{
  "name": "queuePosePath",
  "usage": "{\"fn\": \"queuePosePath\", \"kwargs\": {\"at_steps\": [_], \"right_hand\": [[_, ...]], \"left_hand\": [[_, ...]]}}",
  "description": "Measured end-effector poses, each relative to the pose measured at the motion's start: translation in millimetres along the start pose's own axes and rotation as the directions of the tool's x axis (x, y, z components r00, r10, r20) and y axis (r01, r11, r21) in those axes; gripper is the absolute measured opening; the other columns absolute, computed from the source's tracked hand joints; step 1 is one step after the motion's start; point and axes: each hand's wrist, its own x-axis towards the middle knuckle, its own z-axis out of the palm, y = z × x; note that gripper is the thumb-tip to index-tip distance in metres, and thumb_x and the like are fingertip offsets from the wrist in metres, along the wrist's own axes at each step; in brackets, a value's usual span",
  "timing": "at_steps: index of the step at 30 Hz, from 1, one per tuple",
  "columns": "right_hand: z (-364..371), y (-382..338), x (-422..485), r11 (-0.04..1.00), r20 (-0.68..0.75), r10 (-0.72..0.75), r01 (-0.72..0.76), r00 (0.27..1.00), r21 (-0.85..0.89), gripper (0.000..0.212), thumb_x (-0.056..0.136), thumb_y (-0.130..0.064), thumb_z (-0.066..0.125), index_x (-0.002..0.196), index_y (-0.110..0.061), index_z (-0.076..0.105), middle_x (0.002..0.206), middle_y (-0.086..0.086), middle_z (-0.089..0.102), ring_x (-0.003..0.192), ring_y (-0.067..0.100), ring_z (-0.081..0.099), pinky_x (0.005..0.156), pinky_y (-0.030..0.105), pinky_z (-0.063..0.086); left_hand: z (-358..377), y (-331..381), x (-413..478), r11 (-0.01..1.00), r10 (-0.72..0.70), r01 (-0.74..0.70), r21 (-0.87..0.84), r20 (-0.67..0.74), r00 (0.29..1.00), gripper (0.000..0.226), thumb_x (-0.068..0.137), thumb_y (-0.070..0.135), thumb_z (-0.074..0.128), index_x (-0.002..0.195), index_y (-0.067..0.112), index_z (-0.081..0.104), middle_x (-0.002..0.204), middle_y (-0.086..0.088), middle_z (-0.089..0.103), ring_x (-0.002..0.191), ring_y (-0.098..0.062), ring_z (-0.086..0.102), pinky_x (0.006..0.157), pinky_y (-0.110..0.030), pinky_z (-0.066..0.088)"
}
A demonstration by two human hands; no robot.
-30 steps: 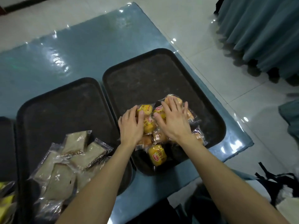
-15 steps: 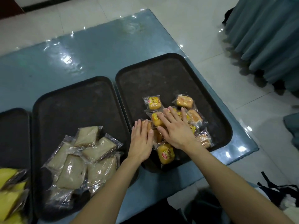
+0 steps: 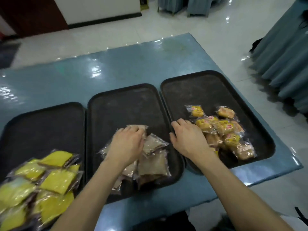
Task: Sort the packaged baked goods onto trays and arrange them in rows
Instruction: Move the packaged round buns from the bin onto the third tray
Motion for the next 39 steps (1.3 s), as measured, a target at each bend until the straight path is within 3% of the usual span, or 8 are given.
{"fn": "queuePosePath", "kwargs": {"at_steps": [4,8,12,21,26,31,36,39], "right_hand": [[1,-110,2,0.997,-0.06,-0.059,0.056,0.996,-0.047,0.029,0.105,-0.035,0.056,0.126,-0.017,0.066,0.116,0.004,0.068,0.108,0.028,0.068,0.084,0.043,0.056],[2,-226,2,0.995,-0.066,-0.085,0.08,0.994,-0.067,0.027,0.101,-0.032,0.059,0.119,-0.016,0.069,0.112,0.007,0.07,0.106,0.031,0.07,0.089,0.045,0.055],[-2,-323,7,0.989,-0.075,-0.139,0.134,0.988,-0.065,0.023,0.098,-0.035,0.064,0.113,-0.017,0.066,0.11,0.008,0.068,0.104,0.033,0.069,0.087,0.047,0.055],[-5,-457,35,0.916,-0.129,-0.401,0.396,0.907,-0.067,0.017,0.097,-0.033,0.07,0.103,-0.017,0.067,0.097,0.005,0.067,0.09,0.031,0.068,0.075,0.045,0.053],[-7,-538,52,0.86,-0.186,-0.506,0.509,0.842,-0.038,0.019,0.096,-0.032,0.07,0.105,-0.016,0.069,0.1,0.006,0.068,0.094,0.032,0.067,0.079,0.047,0.054],[-6,-628,62,0.816,-0.229,-0.564,0.579,0.793,-0.006,0.014,0.096,-0.028,0.068,0.102,-0.015,0.069,0.097,0.007,0.067,0.092,0.033,0.066,0.077,0.047,0.055],[9,-720,88,0.816,-0.293,-0.553,0.578,0.78,0.001,0.009,0.09,-0.021,0.07,0.092,-0.012,0.069,0.087,0.008,0.066,0.08,0.033,0.064,0.065,0.043,0.054],[25,-782,115,0.833,-0.131,-0.548,0.554,0.826,0.011,0.01,0.093,-0.018,0.068,0.099,-0.011,0.067,0.097,0.012,0.067,0.091,0.037,0.066,0.065,0.038,0.043]], "left_hand": [[-15,-96,-65,0.996,-0.05,0.054,0.066,-0.071,0.996,0.024,0.099,0.034,0.062,0.116,0.021,0.073,0.107,-0.002,0.071,0.098,-0.029,0.07,0.082,-0.046,0.056],[-35,-183,-132,0.987,-0.106,0.118,0.11,-0.107,0.989,0.014,0.094,0.03,0.064,0.102,0.021,0.071,0.096,-0.003,0.068,0.092,-0.032,0.07,0.076,-0.046,0.055],[-58,-248,-190,0.979,-0.151,0.16,0.127,-0.08,0.985,0.022,0.097,0.038,0.064,0.111,0.023,0.072,0.104,-0.001,0.071,0.098,-0.029,0.07,0.081,-0.044,0.054],[-101,-351,-287,0.934,-0.3,0.33,0.137,-0.202,0.932,0.019,0.093,0.034,0.074,0.102,0.018,0.072,0.097,-0.003,0.069,0.09,-0.033,0.069,0.075,-0.046,0.052],[-129,-416,-345,0.878,-0.393,0.442,0.185,-0.25,0.885,0.023,0.097,0.032,0.057,0.1,0.015,0.073,0.099,-0.008,0.072,0.09,-0.04,0.07,0.078,-0.048,0.053],[-143,-498,-396,0.835,-0.442,0.507,0.213,-0.29,0.849,0.028,0.095,0.032,0.055,0.107,0.016,0.074,0.102,-0.008,0.072,0.092,-0.039,0.07,0.078,-0.047,0.052],[-119,-610,-424,0.846,-0.434,0.474,0.245,-0.203,0.878,0.017,0.092,0.023,0.071,0.106,0.014,0.075,0.098,-0.008,0.072,0.092,-0.04,0.071,0.075,-0.047,0.055],[-97,-676,-442,0.882,-0.391,0.391,0.264,-0.055,0.919,0.02,0.086,0.02,0.079,0.105,0.014,0.076,0.088,-0.01,0.069,0.082,-0.04,0.071,0.068,-0.045,0.055]]}}
